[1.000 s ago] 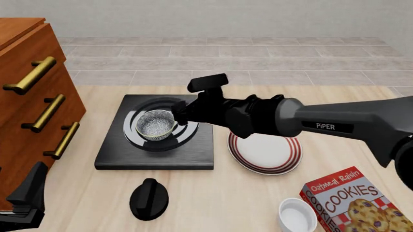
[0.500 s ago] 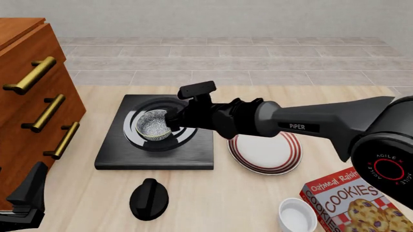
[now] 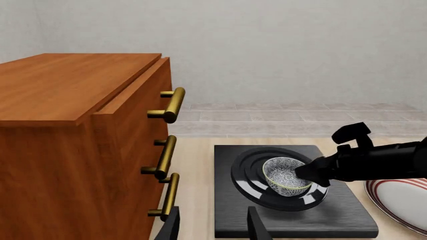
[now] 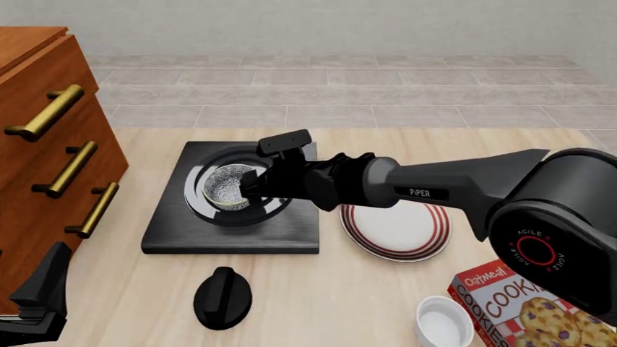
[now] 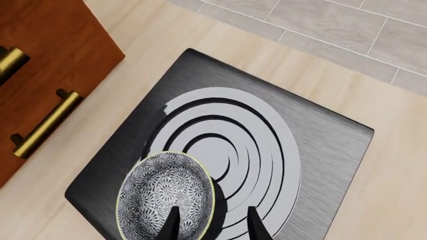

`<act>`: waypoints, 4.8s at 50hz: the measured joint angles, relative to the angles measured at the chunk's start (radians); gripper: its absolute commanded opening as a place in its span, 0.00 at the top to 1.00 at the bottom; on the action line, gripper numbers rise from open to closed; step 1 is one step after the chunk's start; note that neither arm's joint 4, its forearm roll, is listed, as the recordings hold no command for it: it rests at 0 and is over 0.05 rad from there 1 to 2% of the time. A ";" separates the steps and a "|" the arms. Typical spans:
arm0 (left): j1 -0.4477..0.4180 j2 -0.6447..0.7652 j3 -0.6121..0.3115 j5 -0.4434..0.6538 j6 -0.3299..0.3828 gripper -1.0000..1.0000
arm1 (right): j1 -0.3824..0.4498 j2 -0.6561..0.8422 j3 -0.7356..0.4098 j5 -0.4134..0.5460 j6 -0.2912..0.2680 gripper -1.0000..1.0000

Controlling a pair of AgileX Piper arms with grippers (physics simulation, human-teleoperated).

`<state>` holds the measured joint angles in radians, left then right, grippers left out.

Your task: Pick the akita bowl on the stove and place it on the plate.

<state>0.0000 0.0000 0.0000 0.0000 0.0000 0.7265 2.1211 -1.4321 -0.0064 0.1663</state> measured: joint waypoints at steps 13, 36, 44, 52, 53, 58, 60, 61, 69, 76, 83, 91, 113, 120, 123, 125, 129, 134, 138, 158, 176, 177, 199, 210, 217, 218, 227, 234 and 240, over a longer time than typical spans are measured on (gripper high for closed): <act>0.000 0.000 0.000 0.000 0.000 0.00 | 0.011 0.023 -0.030 0.005 -0.029 0.00; 0.000 0.000 0.000 0.000 0.000 0.00 | 0.016 0.069 -0.051 0.012 -0.058 1.00; 0.000 0.000 0.000 0.000 0.000 0.00 | 0.027 0.055 -0.045 0.001 -0.078 1.00; 0.000 0.000 0.000 0.000 0.000 0.00 | 0.023 0.028 -0.020 -0.008 -0.102 1.00; 0.000 0.000 0.000 0.000 0.000 0.00 | 0.021 0.025 -0.016 -0.010 -0.104 1.00; 0.000 0.000 0.000 0.000 0.000 0.00 | 0.012 0.003 0.010 -0.018 -0.113 1.00; 0.000 0.000 0.000 0.000 0.000 0.00 | 0.007 -0.007 0.023 -0.022 -0.117 1.00; 0.000 0.000 0.000 0.000 0.000 0.00 | 0.005 -0.012 0.030 -0.024 -0.119 1.00; 0.000 0.000 0.000 0.000 0.000 0.00 | -0.020 -0.056 0.095 -0.050 -0.130 1.00; 0.000 0.000 0.000 0.000 0.000 0.00 | -0.043 -0.098 0.150 -0.075 -0.125 1.00; 0.000 0.000 0.000 0.000 0.000 0.00 | -0.069 -0.152 0.212 -0.103 -0.118 1.00; 0.000 0.000 0.000 0.000 0.000 0.00 | -0.108 -0.213 0.287 -0.137 -0.106 1.00; 0.000 0.000 0.000 0.000 0.000 0.00 | -0.249 -0.401 0.537 -0.245 -0.056 1.00; 0.000 0.000 0.000 0.000 0.000 0.00 | -0.321 -0.451 0.606 -0.272 -0.041 1.00; 0.000 0.000 0.000 0.000 0.000 0.00 | -0.353 -0.466 0.632 -0.281 -0.045 1.00; 0.000 0.000 0.000 0.000 0.000 0.00 | -0.375 -0.474 0.648 -0.289 -0.047 1.00; 0.000 0.000 0.000 0.000 0.000 0.00 | -0.415 -0.481 0.677 -0.305 -0.051 1.00; 0.000 0.000 0.000 0.000 0.000 0.00 | -0.459 -0.483 0.704 -0.322 -0.059 1.00; 0.000 0.000 0.000 0.000 0.000 0.00 | -0.486 -0.477 0.720 -0.336 -0.066 1.00; 0.000 0.000 0.000 0.000 0.000 0.00 | -0.532 -0.351 0.760 -0.430 -0.084 1.00; 0.000 0.000 0.000 0.000 0.000 0.00 | -0.533 -0.287 0.742 -0.446 -0.094 1.00; 0.000 0.000 0.000 0.000 0.000 0.00 | -0.533 -0.286 0.740 -0.447 -0.095 1.00; 0.000 0.000 0.000 0.000 0.000 0.00 | -0.546 -0.275 0.727 -0.442 -0.113 0.00; 0.000 0.000 0.000 0.000 0.000 0.00 | -0.559 -0.321 0.732 -0.427 -0.125 0.00; 0.000 0.000 0.000 0.000 0.000 0.00 | -0.567 -0.381 0.737 -0.404 -0.136 0.00; 0.000 0.000 0.000 0.000 0.000 0.00 | -0.567 -0.390 0.738 -0.400 -0.137 0.00; 0.000 0.000 0.000 0.000 0.000 0.00 | -0.566 -0.487 0.759 -0.380 -0.152 0.00; 0.000 0.000 0.000 0.000 0.000 0.00 | -0.558 -0.571 0.804 -0.392 -0.166 0.00; 0.000 0.000 0.000 0.000 0.000 0.00 | -0.541 -0.661 0.873 -0.430 -0.187 0.00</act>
<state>0.0000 0.0000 0.0000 0.0000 0.0000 0.1855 1.4598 -0.5587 -0.4359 -0.0209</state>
